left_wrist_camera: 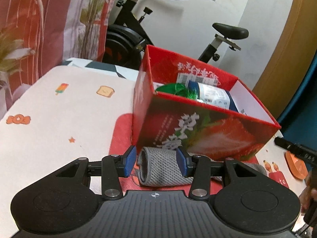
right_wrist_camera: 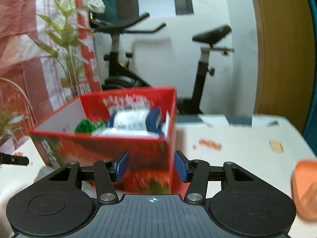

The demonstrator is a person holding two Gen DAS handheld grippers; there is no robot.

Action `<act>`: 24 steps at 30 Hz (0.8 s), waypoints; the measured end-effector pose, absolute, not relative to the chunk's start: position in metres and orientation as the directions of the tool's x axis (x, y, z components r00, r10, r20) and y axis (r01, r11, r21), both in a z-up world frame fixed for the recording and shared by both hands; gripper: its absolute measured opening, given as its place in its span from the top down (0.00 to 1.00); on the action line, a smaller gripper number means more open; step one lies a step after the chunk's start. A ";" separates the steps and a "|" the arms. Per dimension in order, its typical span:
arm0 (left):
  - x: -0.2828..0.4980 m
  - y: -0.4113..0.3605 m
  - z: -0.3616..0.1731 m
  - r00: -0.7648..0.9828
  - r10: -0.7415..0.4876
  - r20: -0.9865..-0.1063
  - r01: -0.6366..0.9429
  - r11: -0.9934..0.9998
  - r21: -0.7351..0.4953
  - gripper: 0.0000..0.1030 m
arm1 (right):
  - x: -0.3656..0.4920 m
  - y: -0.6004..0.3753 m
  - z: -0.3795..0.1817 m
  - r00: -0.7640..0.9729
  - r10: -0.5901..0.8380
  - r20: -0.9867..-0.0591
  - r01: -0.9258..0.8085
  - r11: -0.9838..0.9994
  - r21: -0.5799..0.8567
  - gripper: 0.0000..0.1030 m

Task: Organize soft objects
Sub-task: 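Move the left tool down to the grey knit sock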

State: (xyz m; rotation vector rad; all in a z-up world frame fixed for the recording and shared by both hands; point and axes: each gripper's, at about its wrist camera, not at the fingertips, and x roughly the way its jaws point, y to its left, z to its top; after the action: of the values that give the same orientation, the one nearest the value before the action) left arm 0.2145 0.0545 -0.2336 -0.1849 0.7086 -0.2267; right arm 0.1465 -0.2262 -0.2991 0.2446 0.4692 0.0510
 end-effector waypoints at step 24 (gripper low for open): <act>0.221 0.048 -0.272 0.667 -0.287 -0.687 0.110 0.951 -0.290 0.53 | 0.156 -0.208 -0.372 0.758 0.182 -0.626 0.040 0.945 0.324 0.56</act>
State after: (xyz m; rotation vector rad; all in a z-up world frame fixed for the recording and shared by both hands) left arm 0.2212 0.0484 -0.2718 -0.2324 0.8113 -0.2258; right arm 0.1564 -0.2076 -0.3724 0.3298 0.7092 0.0792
